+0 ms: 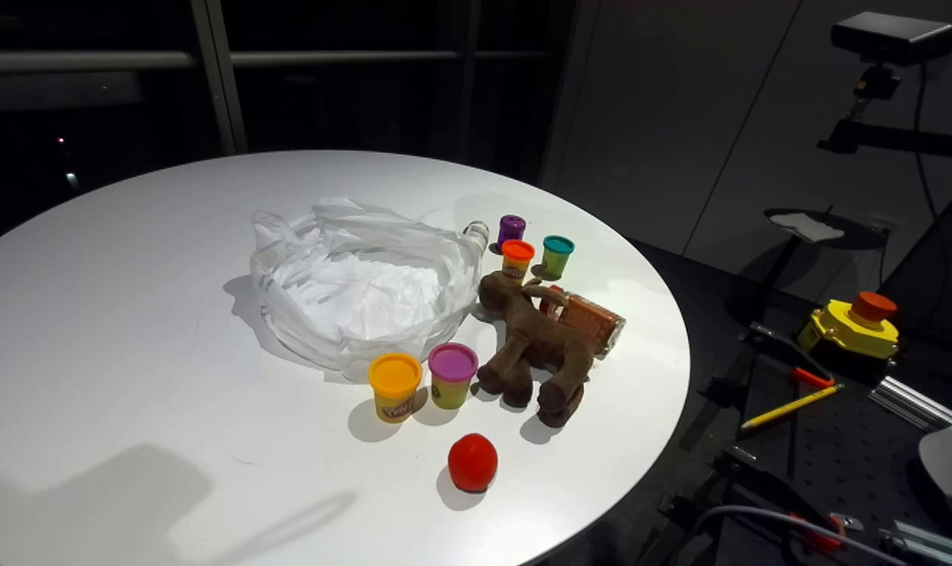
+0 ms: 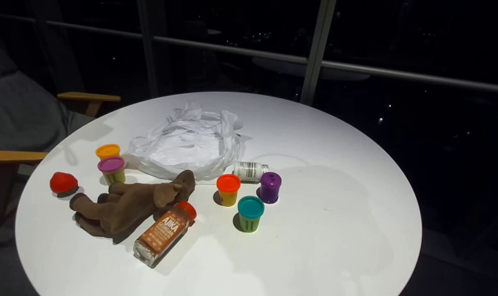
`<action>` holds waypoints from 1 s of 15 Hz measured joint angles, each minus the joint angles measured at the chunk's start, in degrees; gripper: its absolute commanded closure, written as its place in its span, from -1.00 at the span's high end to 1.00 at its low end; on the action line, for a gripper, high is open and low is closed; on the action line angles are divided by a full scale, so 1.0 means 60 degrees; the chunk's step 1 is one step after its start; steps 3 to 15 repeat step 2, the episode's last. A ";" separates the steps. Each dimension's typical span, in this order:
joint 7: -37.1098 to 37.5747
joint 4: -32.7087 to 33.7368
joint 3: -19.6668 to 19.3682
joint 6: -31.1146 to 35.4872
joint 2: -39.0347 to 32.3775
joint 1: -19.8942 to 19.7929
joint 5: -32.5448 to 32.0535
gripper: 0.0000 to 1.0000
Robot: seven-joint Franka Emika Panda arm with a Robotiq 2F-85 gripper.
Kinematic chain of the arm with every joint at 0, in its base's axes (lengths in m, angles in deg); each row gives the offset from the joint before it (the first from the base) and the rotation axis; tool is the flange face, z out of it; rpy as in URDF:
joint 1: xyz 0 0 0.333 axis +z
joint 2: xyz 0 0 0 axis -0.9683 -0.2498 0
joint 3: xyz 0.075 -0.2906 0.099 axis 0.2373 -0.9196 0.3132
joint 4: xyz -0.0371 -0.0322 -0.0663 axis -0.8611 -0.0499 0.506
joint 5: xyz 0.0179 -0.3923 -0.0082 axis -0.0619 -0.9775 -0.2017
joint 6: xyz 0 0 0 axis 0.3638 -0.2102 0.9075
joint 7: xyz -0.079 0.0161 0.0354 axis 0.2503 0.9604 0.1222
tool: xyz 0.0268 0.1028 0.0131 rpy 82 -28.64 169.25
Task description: Remove all the contents from the white plastic bag and put them on the table
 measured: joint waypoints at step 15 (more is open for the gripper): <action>0.0005 0.0018 0.0004 -0.0013 -0.0006 0.0008 -0.0002 1.00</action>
